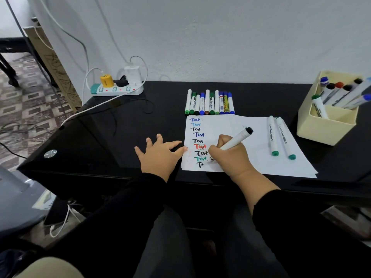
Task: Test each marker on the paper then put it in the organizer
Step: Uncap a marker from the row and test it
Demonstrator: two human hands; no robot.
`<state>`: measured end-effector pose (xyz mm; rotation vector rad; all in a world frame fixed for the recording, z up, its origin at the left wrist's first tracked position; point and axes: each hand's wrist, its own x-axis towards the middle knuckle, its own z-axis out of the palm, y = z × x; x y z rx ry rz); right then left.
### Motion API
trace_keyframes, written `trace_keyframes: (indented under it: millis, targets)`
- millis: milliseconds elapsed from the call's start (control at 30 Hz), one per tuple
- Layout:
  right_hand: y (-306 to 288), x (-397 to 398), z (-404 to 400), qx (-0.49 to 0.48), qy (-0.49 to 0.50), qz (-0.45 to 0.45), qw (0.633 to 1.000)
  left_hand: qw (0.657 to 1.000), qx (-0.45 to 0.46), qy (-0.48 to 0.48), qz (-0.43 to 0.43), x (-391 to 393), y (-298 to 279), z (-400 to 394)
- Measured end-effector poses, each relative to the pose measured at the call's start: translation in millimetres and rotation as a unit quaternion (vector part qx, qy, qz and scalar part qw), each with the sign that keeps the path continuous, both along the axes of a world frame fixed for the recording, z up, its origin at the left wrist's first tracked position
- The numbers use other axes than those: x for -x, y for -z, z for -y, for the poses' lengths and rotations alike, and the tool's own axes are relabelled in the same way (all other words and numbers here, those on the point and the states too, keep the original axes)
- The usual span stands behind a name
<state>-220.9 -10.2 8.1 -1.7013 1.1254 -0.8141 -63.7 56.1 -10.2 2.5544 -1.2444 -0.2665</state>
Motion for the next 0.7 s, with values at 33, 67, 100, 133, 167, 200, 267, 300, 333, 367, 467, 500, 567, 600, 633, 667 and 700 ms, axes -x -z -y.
trace_keyframes:
  millis: [33, 67, 100, 133, 167, 200, 267, 300, 333, 367, 467, 500, 567, 600, 633, 667, 700]
  targets:
    - [0.1, -0.1, 0.1, 0.002, 0.002, -0.002, 1.000, 1.000, 0.000, 0.000, 0.002, 0.1, 0.1, 0.0]
    - [0.0, -0.1, 0.2, 0.004, 0.004, -0.003, 1.000, 1.000, 0.001, 0.000, 0.004, 0.2, 0.3, 0.0]
    - [-0.1, -0.2, 0.0, 0.005, 0.004, -0.005, 1.000, 1.000, 0.001, 0.000, 0.006, 0.1, 0.6, 0.0]
    - [-0.2, 0.0, -0.1, 0.006, 0.002, -0.006, 1.000, 1.000, 0.002, 0.000, 0.006, 0.1, 0.5, -0.2]
    - [-0.3, 0.1, -0.3, 0.006, -0.002, -0.004, 1.000, 1.000, 0.002, 0.000, 0.004, 0.0, 0.4, -0.2]
    - [-0.3, 0.3, -0.4, 0.003, -0.003, -0.001, 1.000, 1.000, 0.002, 0.001, 0.002, -0.1, 0.2, -0.4]
    - [-0.3, 0.7, -0.5, -0.001, 0.005, 0.008, 1.000, 1.000, -0.002, 0.002, 0.003, -0.1, -0.4, -0.6]
    - [-0.4, 0.8, -0.3, -0.001, 0.012, 0.012, 1.000, 1.000, -0.004, 0.002, 0.004, 0.0, -0.6, -0.6]
    - [-0.5, 1.0, -0.3, 0.000, 0.015, 0.014, 1.000, 1.000, -0.005, 0.002, 0.004, -0.1, -0.5, -0.6]
    - [-0.7, 1.0, -0.3, 0.001, 0.015, 0.014, 1.000, 1.000, -0.004, 0.003, 0.003, -0.3, -0.3, -0.4]
    - [-1.1, 1.1, -0.4, 0.000, 0.009, 0.012, 1.000, 1.000, -0.003, 0.003, 0.003, -0.3, 0.0, 0.0]
    - [-1.1, 1.3, -0.3, 0.001, 0.009, 0.013, 1.000, 1.000, -0.003, 0.003, 0.003, 0.0, 0.1, 0.0]
    - [-1.0, 1.7, -0.7, 0.001, 0.013, 0.013, 1.000, 1.000, -0.001, 0.003, 0.003, 0.0, 0.2, -0.5]
    - [-0.9, 1.8, -1.0, 0.000, 0.018, 0.015, 1.000, 1.000, 0.001, 0.003, 0.002, -0.1, 0.3, -0.8]
    - [-0.6, 1.7, -1.2, 0.001, 0.025, 0.017, 1.000, 1.000, 0.002, 0.002, 0.001, -0.5, 0.2, -0.9]
    - [-0.3, 1.7, -1.3, 0.004, 0.031, 0.018, 0.999, 1.000, 0.002, 0.002, -0.001, -0.9, 0.1, -1.1]
    - [-0.2, 1.7, -1.2, 0.007, 0.034, 0.018, 0.999, 1.000, 0.001, 0.002, -0.002, -1.0, 0.1, -0.8]
